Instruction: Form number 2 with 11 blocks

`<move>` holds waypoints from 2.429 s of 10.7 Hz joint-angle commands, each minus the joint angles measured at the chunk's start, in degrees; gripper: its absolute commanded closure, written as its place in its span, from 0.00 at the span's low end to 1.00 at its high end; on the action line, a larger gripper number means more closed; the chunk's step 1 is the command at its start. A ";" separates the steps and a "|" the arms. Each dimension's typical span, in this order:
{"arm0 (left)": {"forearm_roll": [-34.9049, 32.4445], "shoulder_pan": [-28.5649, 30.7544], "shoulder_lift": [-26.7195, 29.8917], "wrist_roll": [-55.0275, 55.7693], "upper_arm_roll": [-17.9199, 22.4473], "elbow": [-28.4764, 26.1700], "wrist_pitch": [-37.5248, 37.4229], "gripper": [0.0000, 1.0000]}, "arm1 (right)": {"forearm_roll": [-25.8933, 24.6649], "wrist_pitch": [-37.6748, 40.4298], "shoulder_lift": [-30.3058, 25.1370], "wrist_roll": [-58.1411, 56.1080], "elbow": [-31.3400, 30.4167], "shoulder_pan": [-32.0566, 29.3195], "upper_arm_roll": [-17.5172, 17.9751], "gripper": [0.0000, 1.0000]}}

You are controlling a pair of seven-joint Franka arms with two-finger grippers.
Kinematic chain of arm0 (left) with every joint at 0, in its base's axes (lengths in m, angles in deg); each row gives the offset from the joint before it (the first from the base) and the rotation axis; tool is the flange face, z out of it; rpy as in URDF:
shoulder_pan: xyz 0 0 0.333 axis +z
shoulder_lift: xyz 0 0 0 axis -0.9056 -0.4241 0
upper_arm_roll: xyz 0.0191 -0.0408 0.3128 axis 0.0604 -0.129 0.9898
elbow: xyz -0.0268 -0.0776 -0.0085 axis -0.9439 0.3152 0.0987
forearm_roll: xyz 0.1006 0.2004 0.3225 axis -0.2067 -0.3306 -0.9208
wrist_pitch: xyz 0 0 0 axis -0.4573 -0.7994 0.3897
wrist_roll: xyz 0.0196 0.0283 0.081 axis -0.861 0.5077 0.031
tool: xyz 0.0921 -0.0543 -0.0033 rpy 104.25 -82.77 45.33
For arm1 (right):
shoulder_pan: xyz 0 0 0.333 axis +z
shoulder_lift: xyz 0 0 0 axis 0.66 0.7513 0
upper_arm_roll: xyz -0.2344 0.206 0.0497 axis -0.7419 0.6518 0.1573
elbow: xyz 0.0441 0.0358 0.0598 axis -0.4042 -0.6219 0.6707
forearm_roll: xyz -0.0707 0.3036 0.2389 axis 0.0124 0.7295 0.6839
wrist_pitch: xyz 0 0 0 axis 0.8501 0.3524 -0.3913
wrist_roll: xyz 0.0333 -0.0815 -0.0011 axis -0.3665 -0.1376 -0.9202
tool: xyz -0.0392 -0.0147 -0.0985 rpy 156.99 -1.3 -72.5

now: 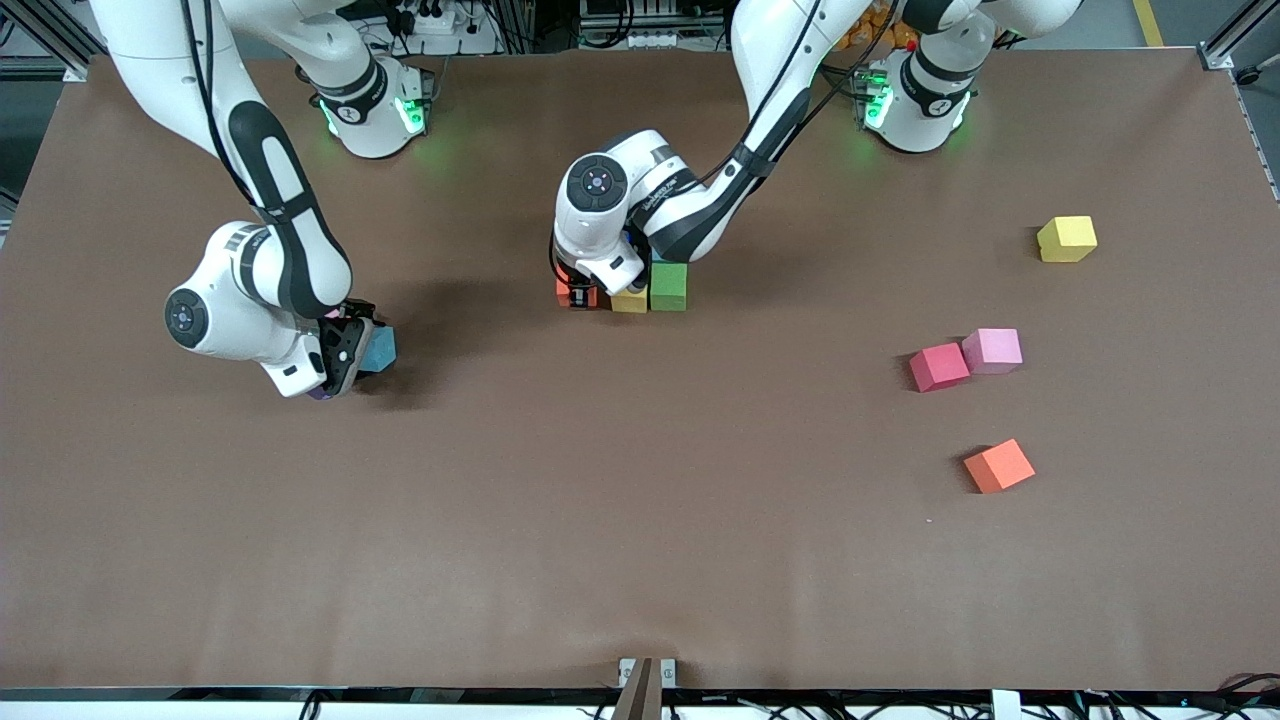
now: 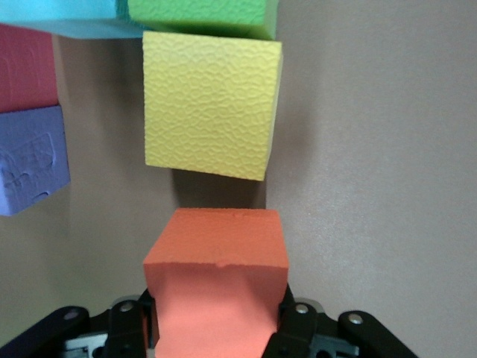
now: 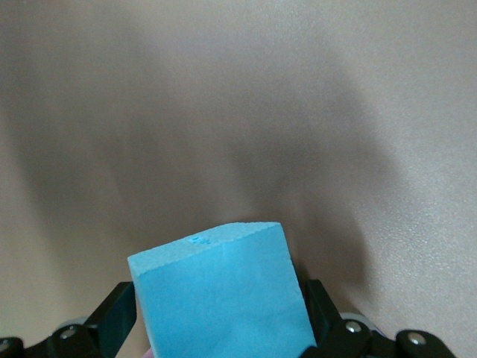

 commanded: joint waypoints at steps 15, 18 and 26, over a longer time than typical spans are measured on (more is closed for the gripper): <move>-11.47 3.04 0.08 1.19 -5.07 -5.93 2.45 0.54 | 8.22 -0.39 -0.88 14.10 5.94 9.49 0.60 0.82; -11.47 3.75 0.34 1.28 -5.16 -6.63 2.45 0.54 | 8.13 -2.05 -1.05 25.35 7.09 12.92 0.51 0.82; -14.54 7.61 1.40 1.72 -8.49 -8.83 2.45 0.53 | 7.96 -4.61 -1.58 60.33 6.92 32.13 -12.19 0.83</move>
